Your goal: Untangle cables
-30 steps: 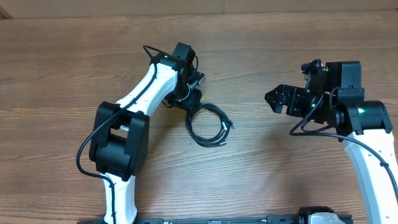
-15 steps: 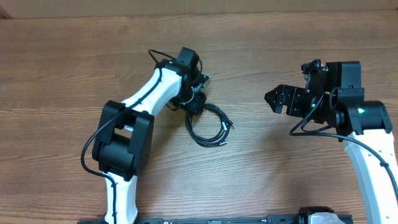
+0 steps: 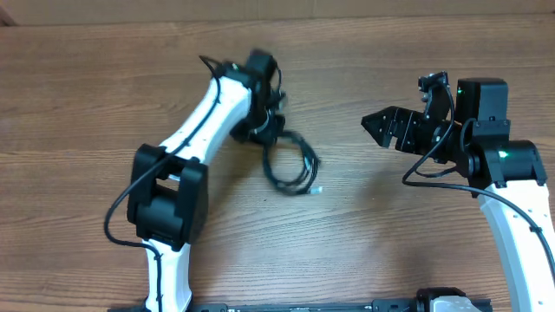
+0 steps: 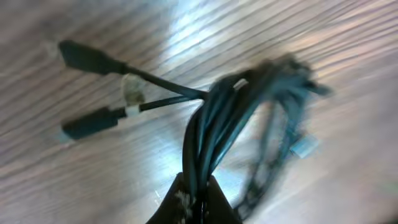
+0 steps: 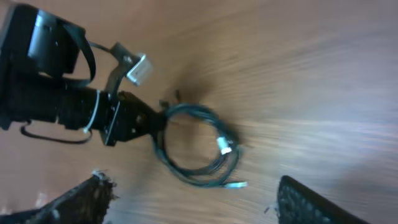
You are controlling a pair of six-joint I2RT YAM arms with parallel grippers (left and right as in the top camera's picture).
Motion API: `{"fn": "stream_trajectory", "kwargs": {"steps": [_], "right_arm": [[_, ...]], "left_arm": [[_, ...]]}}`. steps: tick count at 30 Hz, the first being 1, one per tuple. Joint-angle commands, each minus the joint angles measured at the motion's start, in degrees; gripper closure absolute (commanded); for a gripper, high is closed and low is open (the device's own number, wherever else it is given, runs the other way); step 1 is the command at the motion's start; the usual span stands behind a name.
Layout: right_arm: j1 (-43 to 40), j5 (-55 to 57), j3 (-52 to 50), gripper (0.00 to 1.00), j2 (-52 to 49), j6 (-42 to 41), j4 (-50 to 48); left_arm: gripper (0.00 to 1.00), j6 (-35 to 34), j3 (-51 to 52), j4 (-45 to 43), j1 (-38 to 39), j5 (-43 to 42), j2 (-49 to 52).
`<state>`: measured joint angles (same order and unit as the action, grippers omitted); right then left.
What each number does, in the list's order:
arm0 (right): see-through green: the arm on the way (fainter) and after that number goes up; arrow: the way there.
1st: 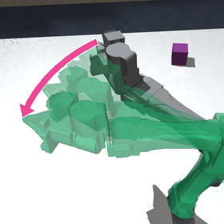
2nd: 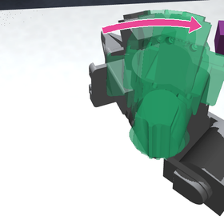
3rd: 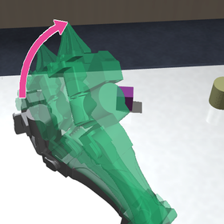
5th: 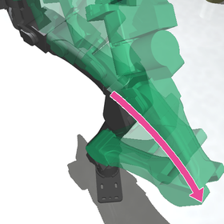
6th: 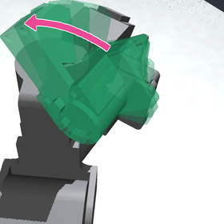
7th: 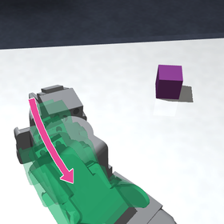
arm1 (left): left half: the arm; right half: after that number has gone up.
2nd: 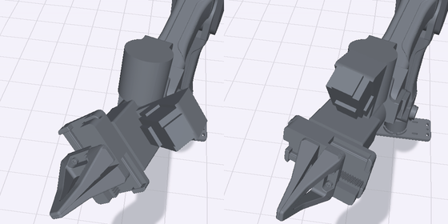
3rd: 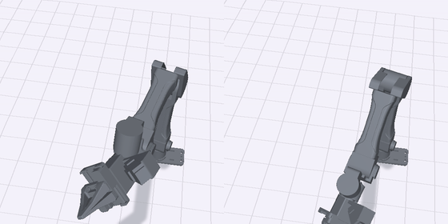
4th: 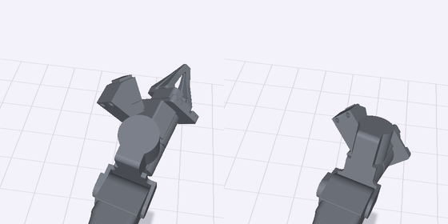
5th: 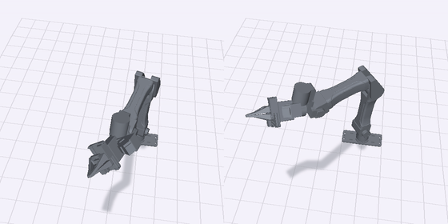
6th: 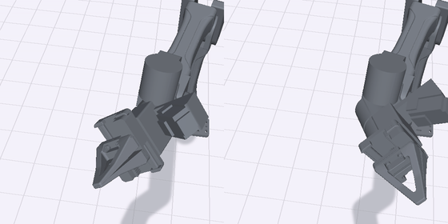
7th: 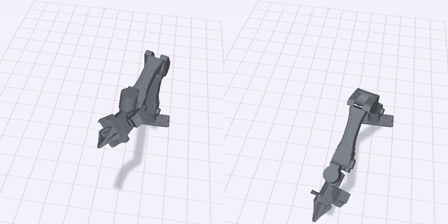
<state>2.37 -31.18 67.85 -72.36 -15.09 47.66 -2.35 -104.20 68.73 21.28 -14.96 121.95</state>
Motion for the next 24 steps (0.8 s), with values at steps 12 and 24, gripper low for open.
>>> {"fn": "stream_trajectory", "kwargs": {"steps": [12, 24], "right_arm": [[8.9, -0.2, 1.5, 0.24, -6.3, -10.8, -5.2], [10.9, 1.8, 1.5, 0.37, -17.2, -20.9, -6.4]], "left_arm": [[0.96, 1.1, -11.5, 7.6, -2.1, -20.7, -1.0], [0.96, -1.5, -11.4, 7.6, -6.3, -25.4, -1.0]]}}
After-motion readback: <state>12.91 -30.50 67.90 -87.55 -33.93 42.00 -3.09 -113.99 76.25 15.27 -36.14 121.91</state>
